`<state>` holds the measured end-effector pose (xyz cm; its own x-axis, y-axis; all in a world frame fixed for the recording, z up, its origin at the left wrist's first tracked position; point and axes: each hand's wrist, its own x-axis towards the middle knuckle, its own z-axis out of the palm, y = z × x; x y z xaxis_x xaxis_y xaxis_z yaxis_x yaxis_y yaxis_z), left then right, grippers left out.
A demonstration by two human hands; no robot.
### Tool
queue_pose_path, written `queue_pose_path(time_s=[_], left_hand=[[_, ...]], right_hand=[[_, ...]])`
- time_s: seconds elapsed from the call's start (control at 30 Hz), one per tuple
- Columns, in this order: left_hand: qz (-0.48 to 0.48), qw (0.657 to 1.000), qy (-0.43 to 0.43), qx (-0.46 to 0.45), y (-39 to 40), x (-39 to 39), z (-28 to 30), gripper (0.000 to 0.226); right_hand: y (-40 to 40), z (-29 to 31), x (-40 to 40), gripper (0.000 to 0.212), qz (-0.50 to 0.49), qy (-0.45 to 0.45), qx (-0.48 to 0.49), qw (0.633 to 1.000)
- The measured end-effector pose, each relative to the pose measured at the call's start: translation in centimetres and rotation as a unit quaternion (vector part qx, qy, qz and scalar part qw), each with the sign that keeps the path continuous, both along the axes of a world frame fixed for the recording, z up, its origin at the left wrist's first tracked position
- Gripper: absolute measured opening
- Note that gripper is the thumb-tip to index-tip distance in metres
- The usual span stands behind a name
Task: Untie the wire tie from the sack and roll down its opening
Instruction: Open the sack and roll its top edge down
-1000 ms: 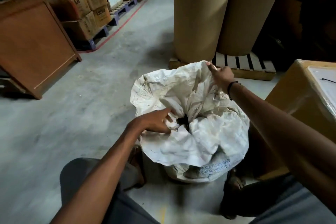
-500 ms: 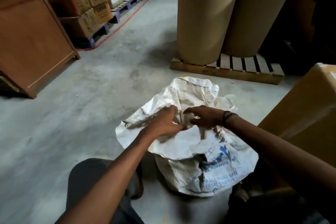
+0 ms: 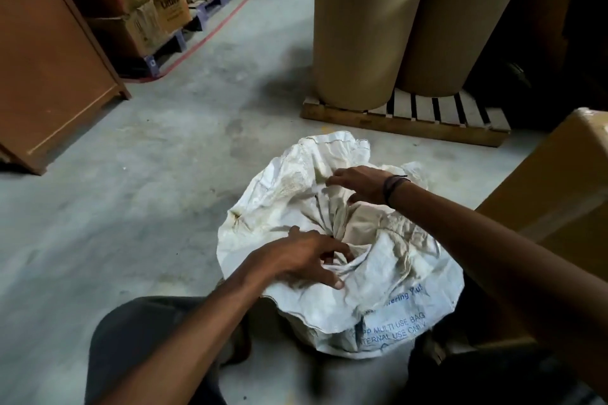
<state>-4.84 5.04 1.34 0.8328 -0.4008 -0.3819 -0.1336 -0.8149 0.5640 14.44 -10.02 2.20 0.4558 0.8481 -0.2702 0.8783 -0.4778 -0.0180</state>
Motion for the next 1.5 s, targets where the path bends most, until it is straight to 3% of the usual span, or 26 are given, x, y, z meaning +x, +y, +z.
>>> queue_pose_path(time_s=[0.1, 0.2, 0.4, 0.57, 0.63, 0.77, 0.83, 0.93, 1.03, 1.13, 1.2, 1.27, 1.37, 1.5], left_hand=[[-0.035, 0.999, -0.024, 0.022, 2.2, -0.2, 0.5, 0.041], [-0.042, 0.996, -0.046, 0.060, 4.5, -0.6, 1.0, 0.029], [-0.041, 0.950, -0.147, 0.273, 7.2, -1.0, 2.6, 0.019], [0.060, 0.914, -0.130, 0.380, 10.9, 0.2, 5.0, 0.024], [0.141, 0.918, -0.073, 0.363, 10.7, 1.0, 6.3, 0.030], [0.289, 0.945, 0.028, 0.152, 6.7, 2.4, 6.7, 0.071], [0.316, 0.940, -0.008, 0.125, 3.9, 2.2, 5.9, 0.070], [0.377, 0.901, -0.165, 0.135, 0.8, 0.8, 4.7, 0.044], [0.399, 0.880, -0.226, 0.128, -1.6, 0.4, 4.5, 0.038], [0.436, 0.885, -0.149, 0.068, -3.8, 1.7, 3.4, 0.070], [0.425, 0.901, -0.067, 0.053, -5.0, 2.0, 2.6, 0.126], [0.374, 0.922, 0.007, 0.096, -5.3, 2.1, 1.3, 0.159], [0.288, 0.936, 0.050, 0.196, -4.4, 1.8, 0.1, 0.177], [0.179, 0.946, 0.008, 0.271, 0.3, 1.6, -1.3, 0.181]], right_hand=[[-0.4, 0.5, 0.2, 0.037, 0.005, -0.028, 0.025, 0.999], [-1.4, 1.4, 0.2, 0.026, -0.015, -0.066, 0.036, 0.997], [-5.3, 3.9, 0.4, 0.030, -0.105, -0.069, 0.045, 0.991], [-8.3, 6.9, 0.7, 0.040, -0.161, 0.075, -0.047, 0.983], [-8.8, 8.1, 0.1, 0.043, -0.173, 0.118, -0.084, 0.974], [-8.7, 9.4, -1.4, 0.034, -0.191, 0.142, -0.064, 0.969], [-8.6, 9.3, -1.9, 0.023, -0.201, 0.140, -0.037, 0.969], [-8.6, 8.7, -2.5, 0.020, -0.193, 0.094, -0.010, 0.977], [-8.2, 7.7, -3.1, 0.036, -0.185, 0.016, 0.001, 0.983], [-7.2, 6.8, -3.4, 0.039, -0.174, 0.014, 0.017, 0.985], [-6.4, 6.3, -3.3, 0.042, -0.173, 0.012, 0.022, 0.985], [-5.6, 6.2, -3.1, 0.047, -0.167, -0.014, 0.022, 0.986], [-5.0, 6.2, -2.1, 0.064, -0.157, -0.060, -0.018, 0.986], [-5.8, 7.1, -0.3, 0.098, -0.141, -0.081, -0.112, 0.980]])
